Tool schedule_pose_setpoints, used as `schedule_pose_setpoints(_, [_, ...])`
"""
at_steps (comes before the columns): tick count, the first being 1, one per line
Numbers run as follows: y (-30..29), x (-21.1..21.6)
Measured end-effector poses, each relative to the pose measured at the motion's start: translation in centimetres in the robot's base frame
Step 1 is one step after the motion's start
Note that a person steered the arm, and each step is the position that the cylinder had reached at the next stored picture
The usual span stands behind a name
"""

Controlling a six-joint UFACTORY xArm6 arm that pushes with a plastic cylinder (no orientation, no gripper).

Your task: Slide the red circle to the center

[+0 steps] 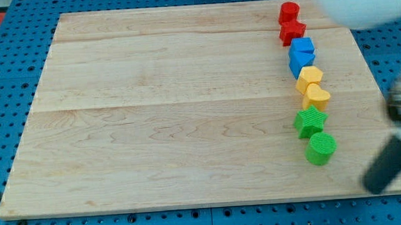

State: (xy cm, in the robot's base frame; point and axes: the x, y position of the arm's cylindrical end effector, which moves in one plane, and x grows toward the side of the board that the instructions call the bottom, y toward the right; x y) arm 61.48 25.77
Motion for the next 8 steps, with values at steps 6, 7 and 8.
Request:
schedule_pose_setpoints(6, [7.0, -30.1])
schedule_pose_setpoints(7, [7.6, -30.1])
schedule_pose_setpoints(8, [5.9, -31.9])
